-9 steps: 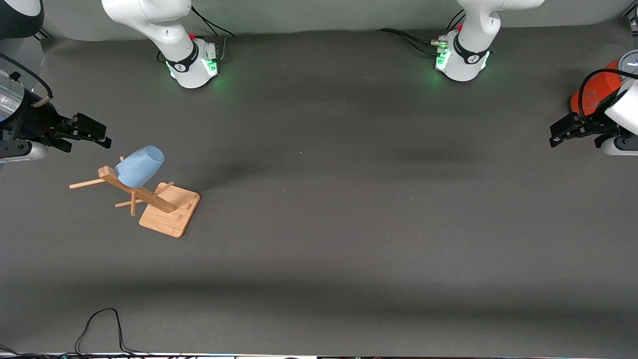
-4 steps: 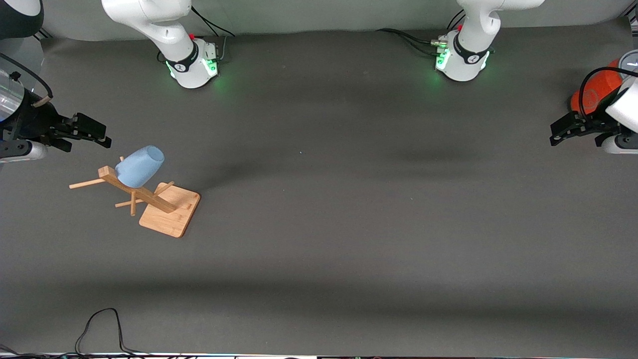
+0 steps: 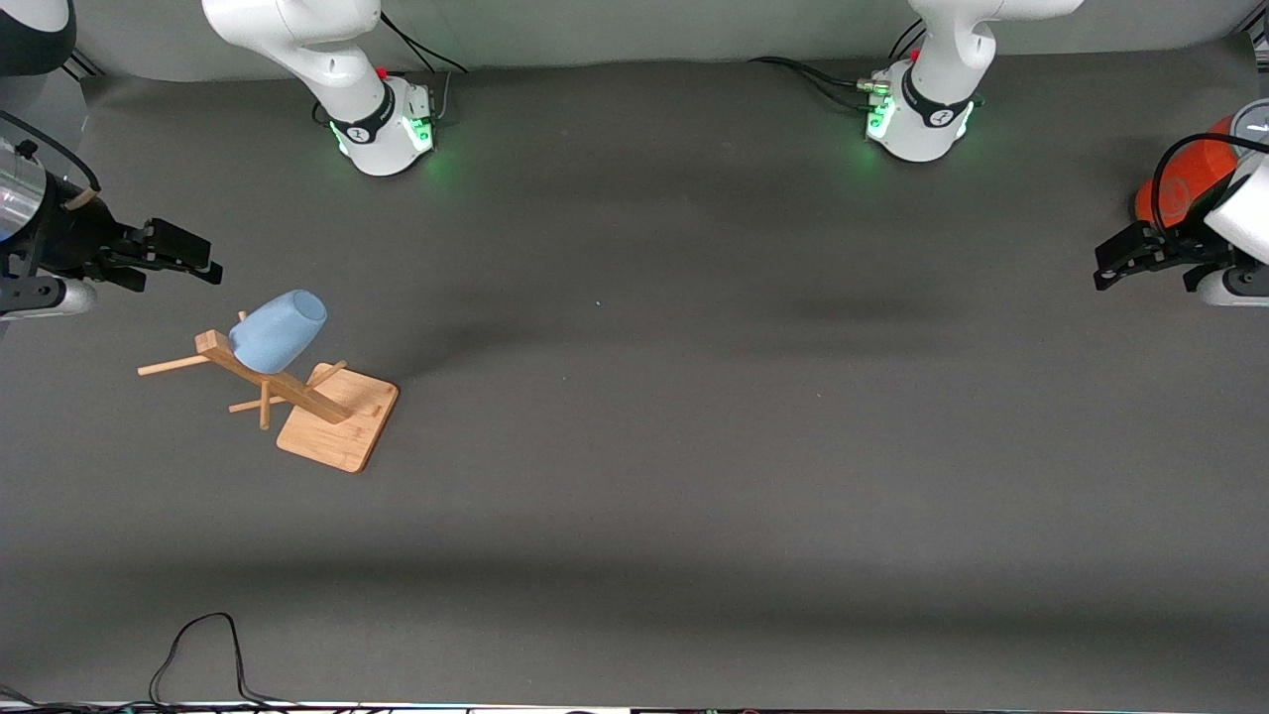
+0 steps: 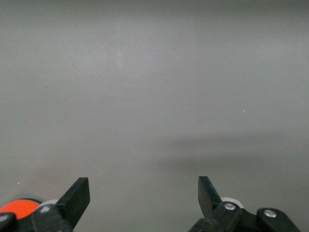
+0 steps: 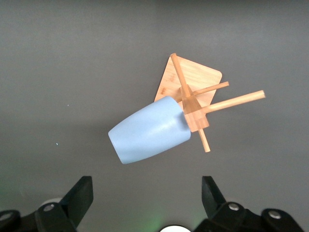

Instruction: Rotate and upright cup with both arms

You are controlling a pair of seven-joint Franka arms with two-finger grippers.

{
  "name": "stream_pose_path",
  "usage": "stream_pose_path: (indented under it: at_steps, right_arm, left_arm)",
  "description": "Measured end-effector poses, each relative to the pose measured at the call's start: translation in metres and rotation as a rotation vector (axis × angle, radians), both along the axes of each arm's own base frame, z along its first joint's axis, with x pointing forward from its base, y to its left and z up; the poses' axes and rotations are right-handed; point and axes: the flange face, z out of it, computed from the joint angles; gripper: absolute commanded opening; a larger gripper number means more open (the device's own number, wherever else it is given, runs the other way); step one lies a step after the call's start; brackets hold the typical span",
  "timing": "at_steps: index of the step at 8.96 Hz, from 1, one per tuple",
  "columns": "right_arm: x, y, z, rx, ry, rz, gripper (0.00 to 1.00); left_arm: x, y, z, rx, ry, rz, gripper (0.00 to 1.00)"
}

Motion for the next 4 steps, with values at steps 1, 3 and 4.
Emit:
stream_pose_path:
  at_steps: [1, 3, 4]
  right_arm:
    - [0.006, 0.014, -0.011, 0.0, 0.018, 0.024, 1.0]
    - [0.022, 0.047, -0.03, -0.006, 0.044, 0.068, 1.0]
    - [0.027, 0.053, -0.031, -0.006, 0.043, 0.077, 1.0]
  left_arm:
    - [0.0, 0.0, 0.0, 0.0, 0.0, 0.0, 1.0]
    - [0.0, 0.0, 0.0, 0.0, -0.002, 0.0, 1.0]
    - [0.001, 0.0, 0.001, 0.0, -0.008, 0.0, 1.0]
